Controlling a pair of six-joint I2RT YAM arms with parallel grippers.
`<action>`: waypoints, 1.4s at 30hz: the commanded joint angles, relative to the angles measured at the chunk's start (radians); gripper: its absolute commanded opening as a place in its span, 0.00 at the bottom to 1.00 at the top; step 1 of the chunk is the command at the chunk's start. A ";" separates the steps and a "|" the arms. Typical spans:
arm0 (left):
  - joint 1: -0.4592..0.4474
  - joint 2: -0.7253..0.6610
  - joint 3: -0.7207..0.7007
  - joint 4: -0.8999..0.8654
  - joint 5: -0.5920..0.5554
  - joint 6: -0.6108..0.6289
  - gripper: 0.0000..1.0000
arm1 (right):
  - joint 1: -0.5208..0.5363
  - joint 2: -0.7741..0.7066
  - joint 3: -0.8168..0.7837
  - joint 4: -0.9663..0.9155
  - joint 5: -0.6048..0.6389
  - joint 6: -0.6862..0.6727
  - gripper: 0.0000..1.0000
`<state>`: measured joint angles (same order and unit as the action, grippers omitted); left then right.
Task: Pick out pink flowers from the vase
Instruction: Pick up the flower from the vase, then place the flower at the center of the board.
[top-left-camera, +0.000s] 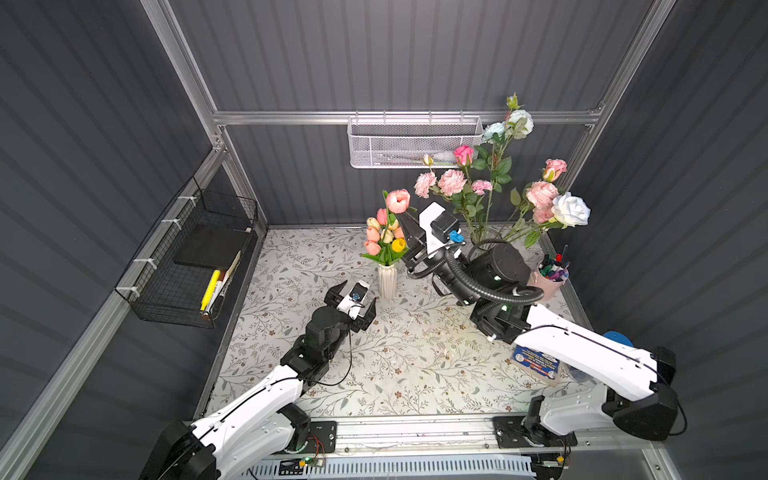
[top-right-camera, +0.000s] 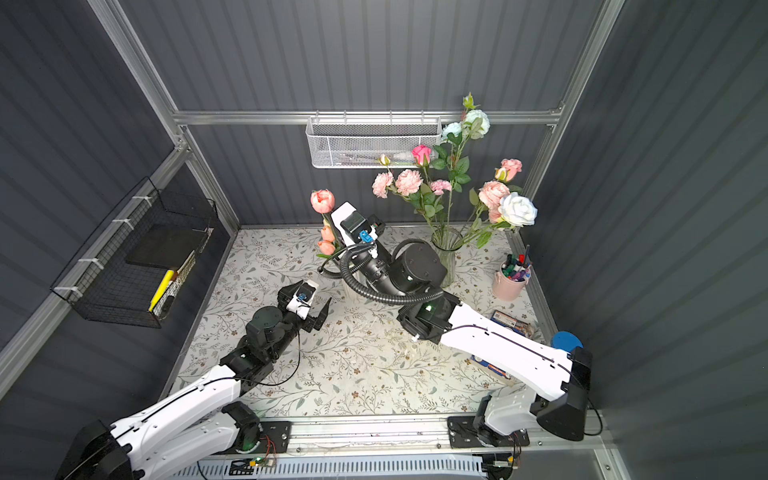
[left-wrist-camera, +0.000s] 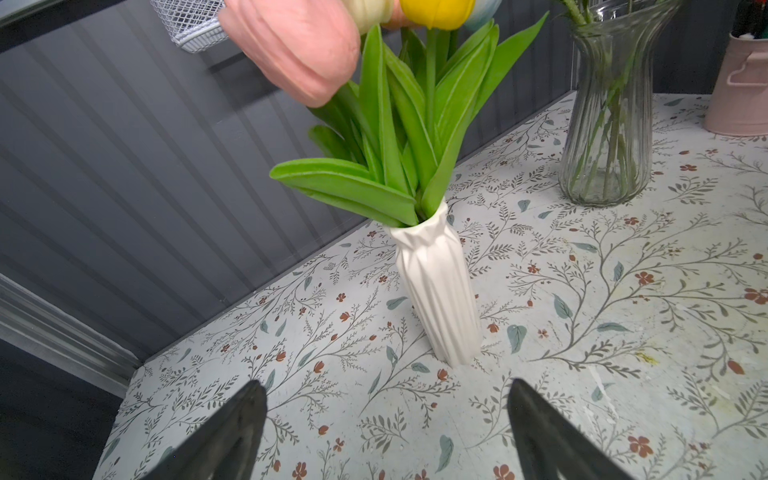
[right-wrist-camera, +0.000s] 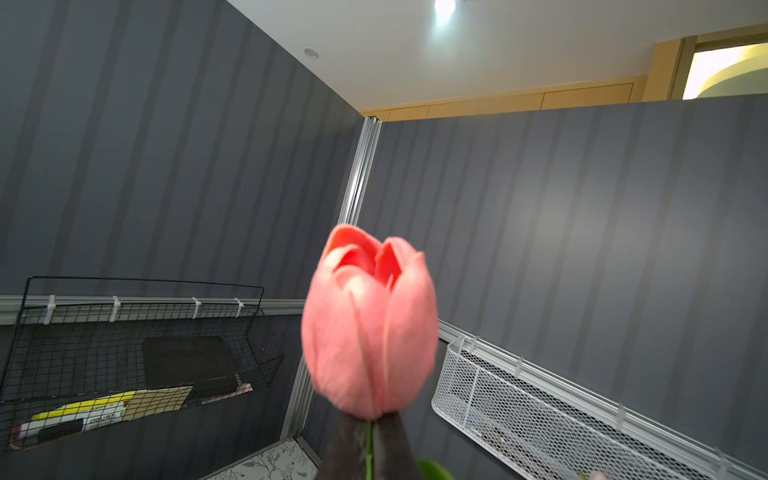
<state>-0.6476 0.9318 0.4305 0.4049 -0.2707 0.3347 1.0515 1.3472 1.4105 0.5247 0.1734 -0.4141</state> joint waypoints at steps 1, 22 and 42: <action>-0.006 0.000 -0.009 0.012 -0.023 0.027 0.92 | 0.020 -0.050 0.036 -0.033 -0.011 -0.031 0.00; -0.006 -0.051 0.009 -0.041 -0.136 0.036 0.92 | 0.042 -0.429 -0.010 -0.900 0.211 0.600 0.00; -0.005 -0.057 0.063 -0.135 -0.133 0.001 0.93 | -0.325 -0.031 -0.122 -1.326 -0.246 1.204 0.00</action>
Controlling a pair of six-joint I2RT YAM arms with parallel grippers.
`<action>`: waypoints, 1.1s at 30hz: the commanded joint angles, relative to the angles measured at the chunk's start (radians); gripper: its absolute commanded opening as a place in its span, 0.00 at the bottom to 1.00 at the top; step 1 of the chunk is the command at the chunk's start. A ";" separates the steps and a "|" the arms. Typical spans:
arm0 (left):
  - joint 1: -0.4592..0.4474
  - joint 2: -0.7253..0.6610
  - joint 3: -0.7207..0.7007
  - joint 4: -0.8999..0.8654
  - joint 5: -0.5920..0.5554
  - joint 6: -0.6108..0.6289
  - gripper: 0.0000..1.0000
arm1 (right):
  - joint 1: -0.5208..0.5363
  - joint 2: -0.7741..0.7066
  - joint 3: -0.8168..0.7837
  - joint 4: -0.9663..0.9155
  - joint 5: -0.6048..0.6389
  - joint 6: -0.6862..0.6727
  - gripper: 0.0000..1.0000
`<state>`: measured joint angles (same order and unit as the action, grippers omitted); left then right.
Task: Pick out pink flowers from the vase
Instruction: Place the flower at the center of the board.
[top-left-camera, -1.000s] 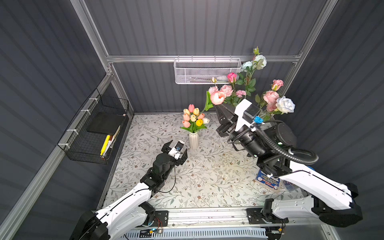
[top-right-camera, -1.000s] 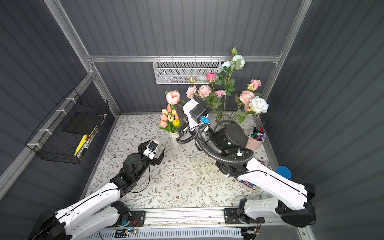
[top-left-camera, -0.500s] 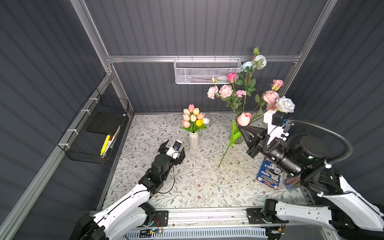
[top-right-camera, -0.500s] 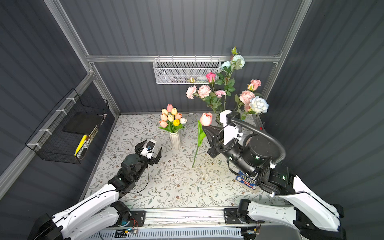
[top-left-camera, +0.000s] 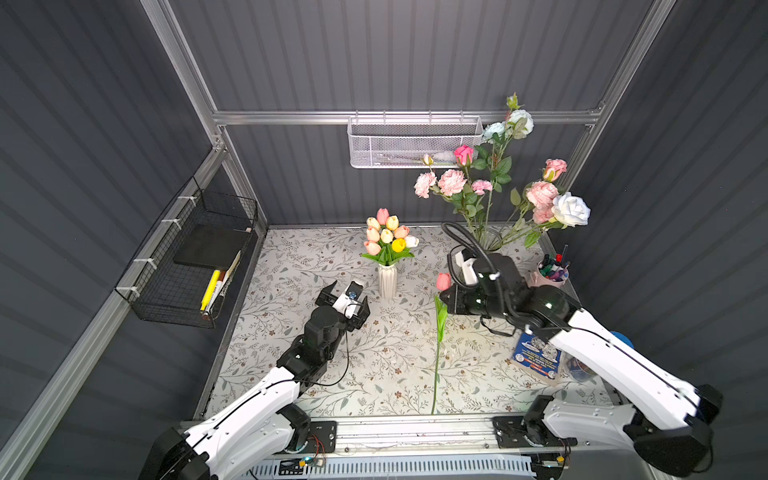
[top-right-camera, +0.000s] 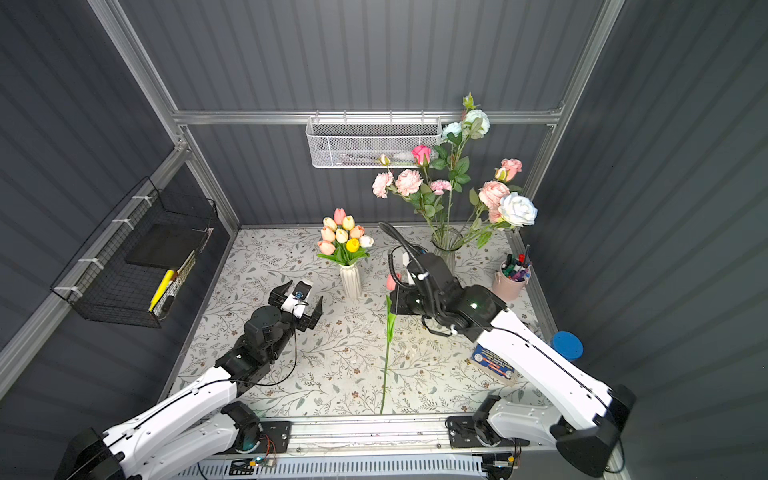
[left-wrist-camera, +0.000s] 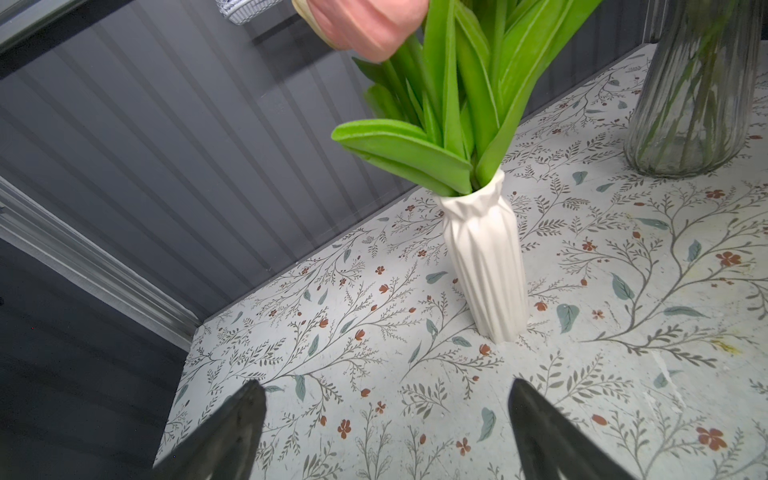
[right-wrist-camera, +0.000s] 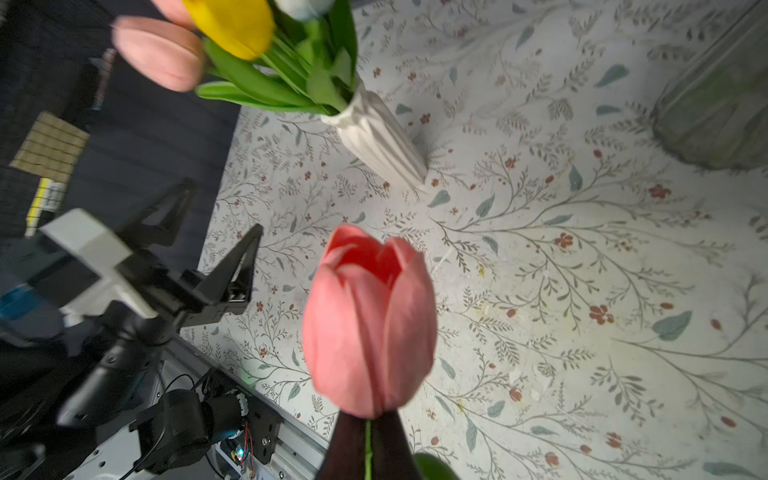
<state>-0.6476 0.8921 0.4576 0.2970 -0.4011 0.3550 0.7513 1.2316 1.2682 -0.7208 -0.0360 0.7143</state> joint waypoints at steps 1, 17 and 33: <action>-0.006 -0.019 0.038 -0.031 -0.002 -0.020 0.93 | -0.044 0.123 0.026 -0.100 -0.047 0.099 0.00; -0.006 -0.028 0.039 -0.035 0.008 -0.028 0.94 | -0.190 0.420 -0.074 -0.044 -0.214 -0.075 0.00; -0.006 -0.010 0.040 -0.032 0.021 -0.030 0.94 | -0.230 0.571 0.037 -0.148 -0.083 -0.235 0.00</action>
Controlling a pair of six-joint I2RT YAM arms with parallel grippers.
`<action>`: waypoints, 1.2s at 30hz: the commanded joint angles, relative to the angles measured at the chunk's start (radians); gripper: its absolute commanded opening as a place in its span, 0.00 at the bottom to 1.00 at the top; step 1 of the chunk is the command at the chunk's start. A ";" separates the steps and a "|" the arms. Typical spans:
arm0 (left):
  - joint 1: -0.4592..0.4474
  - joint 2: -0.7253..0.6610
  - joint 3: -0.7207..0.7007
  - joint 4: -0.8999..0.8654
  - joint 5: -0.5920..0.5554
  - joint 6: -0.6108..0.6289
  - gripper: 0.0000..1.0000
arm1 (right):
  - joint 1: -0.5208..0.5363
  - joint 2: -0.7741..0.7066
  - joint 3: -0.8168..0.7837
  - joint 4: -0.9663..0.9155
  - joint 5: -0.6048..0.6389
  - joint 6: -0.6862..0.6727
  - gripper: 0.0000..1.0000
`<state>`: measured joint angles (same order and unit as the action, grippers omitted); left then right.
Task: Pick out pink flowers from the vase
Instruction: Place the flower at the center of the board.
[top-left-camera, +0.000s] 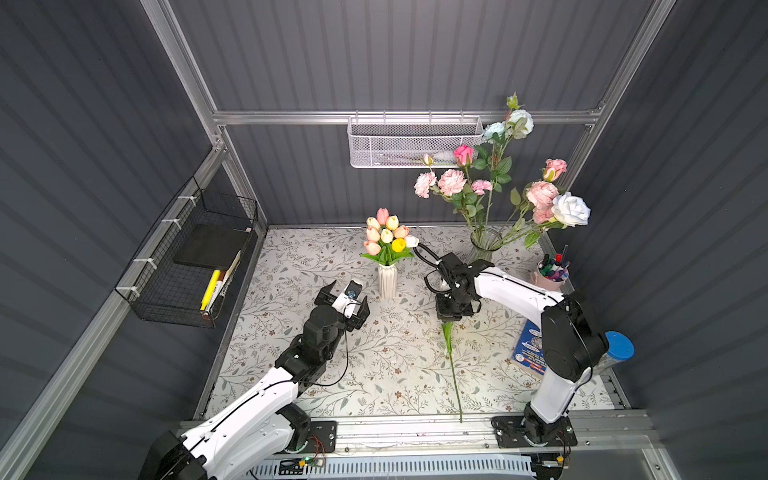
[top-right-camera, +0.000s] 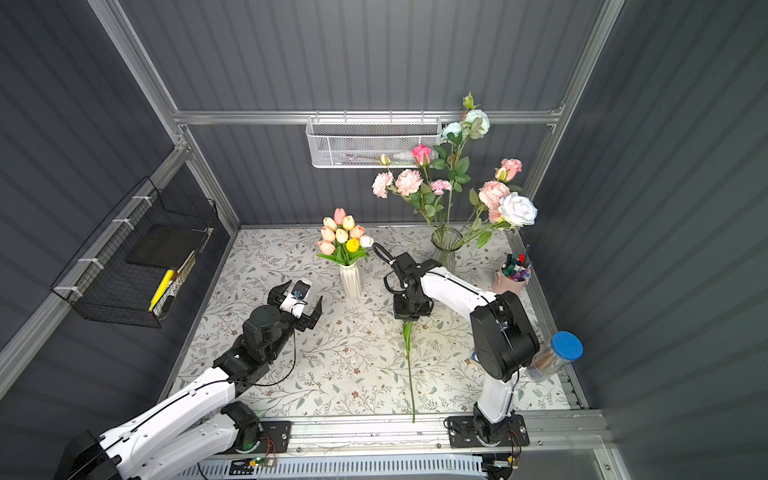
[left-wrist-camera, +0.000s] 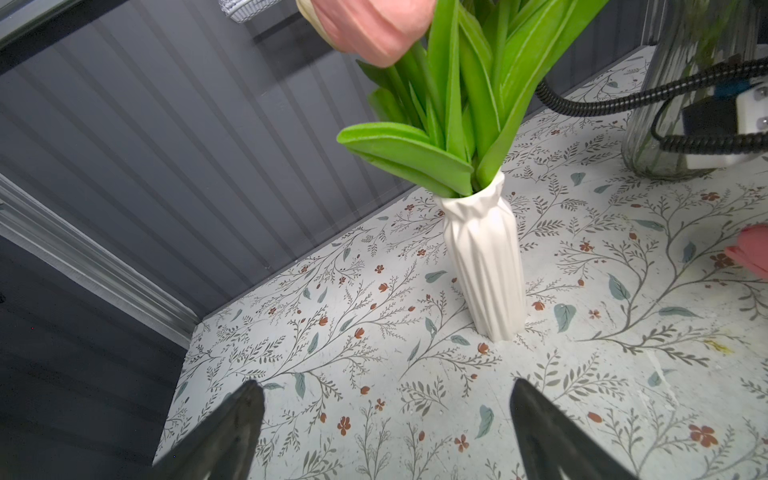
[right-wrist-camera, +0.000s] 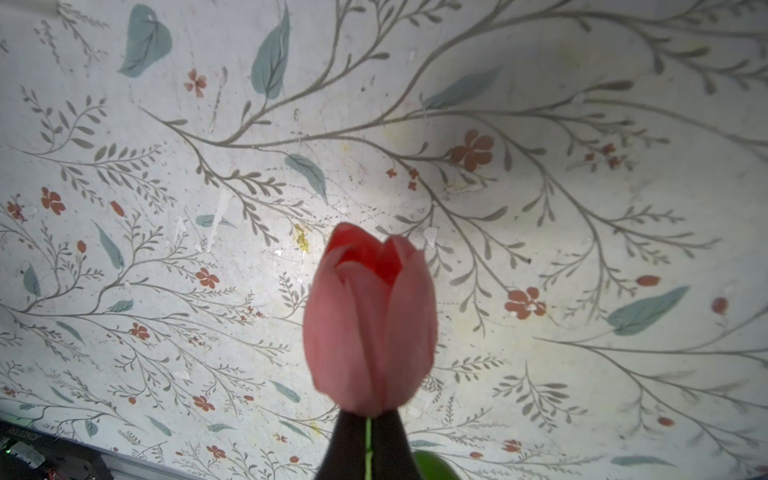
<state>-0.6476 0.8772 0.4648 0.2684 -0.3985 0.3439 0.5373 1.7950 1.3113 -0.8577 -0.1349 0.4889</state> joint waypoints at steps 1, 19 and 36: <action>-0.006 0.005 0.032 -0.001 0.020 -0.020 0.94 | -0.019 0.007 -0.012 0.005 0.018 -0.005 0.00; -0.006 0.031 0.030 0.002 0.045 -0.026 0.94 | -0.069 0.104 0.001 0.132 0.057 -0.041 0.00; -0.006 0.043 0.029 0.005 0.064 -0.023 0.94 | -0.101 0.053 0.018 0.127 0.036 -0.034 0.37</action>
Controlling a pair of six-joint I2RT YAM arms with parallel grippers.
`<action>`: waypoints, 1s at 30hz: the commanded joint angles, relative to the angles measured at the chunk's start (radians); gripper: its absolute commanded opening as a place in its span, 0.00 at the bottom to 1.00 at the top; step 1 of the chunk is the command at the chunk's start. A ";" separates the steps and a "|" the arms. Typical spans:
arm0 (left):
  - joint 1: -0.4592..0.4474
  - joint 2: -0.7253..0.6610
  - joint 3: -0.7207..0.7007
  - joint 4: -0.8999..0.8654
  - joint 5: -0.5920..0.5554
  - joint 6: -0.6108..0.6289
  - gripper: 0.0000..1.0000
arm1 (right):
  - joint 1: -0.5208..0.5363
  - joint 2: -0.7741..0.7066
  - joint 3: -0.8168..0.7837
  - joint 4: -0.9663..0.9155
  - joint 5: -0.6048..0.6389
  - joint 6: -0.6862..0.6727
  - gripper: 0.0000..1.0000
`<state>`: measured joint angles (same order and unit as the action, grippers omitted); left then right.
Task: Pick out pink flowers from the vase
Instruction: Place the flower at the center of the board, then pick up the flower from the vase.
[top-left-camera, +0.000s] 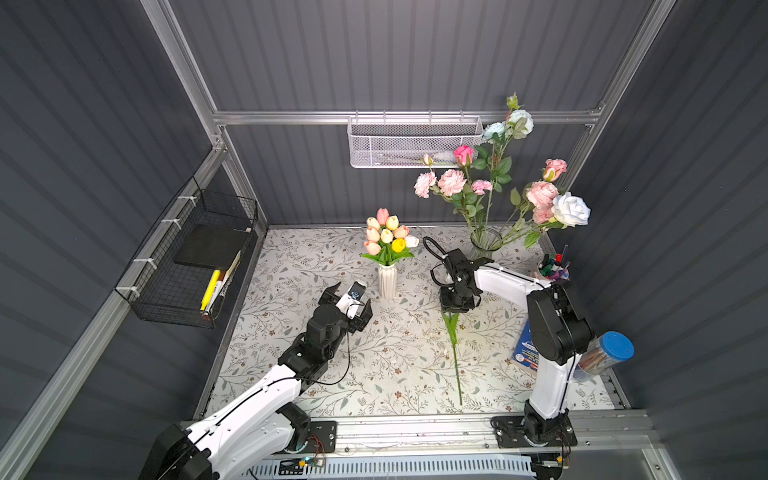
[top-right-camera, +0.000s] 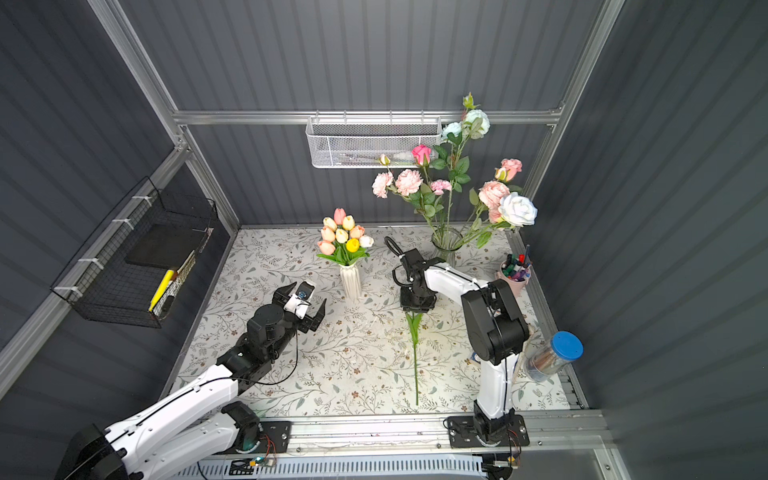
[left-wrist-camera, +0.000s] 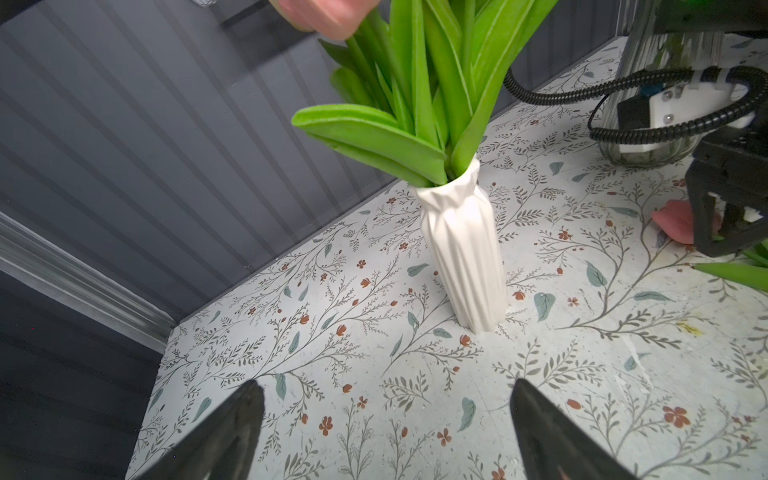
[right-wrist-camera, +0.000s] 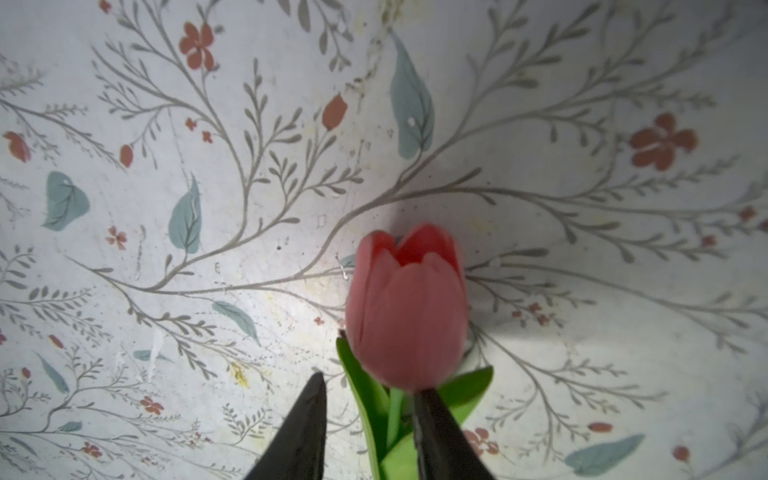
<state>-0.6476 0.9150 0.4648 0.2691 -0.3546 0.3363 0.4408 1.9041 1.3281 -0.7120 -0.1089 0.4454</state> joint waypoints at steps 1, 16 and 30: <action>-0.006 0.005 0.029 0.003 0.020 -0.015 0.94 | -0.005 -0.080 -0.005 -0.019 0.016 0.019 0.37; -0.006 -0.024 0.029 -0.013 0.020 -0.019 0.95 | 0.053 -0.556 -0.321 0.033 0.002 0.097 0.31; 0.001 -0.021 0.015 0.030 0.086 -0.076 0.95 | 0.194 -0.844 -0.251 0.351 0.034 -0.240 0.31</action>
<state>-0.6472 0.9031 0.4648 0.2676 -0.2794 0.3027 0.6464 1.0008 1.0348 -0.4297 -0.0593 0.2749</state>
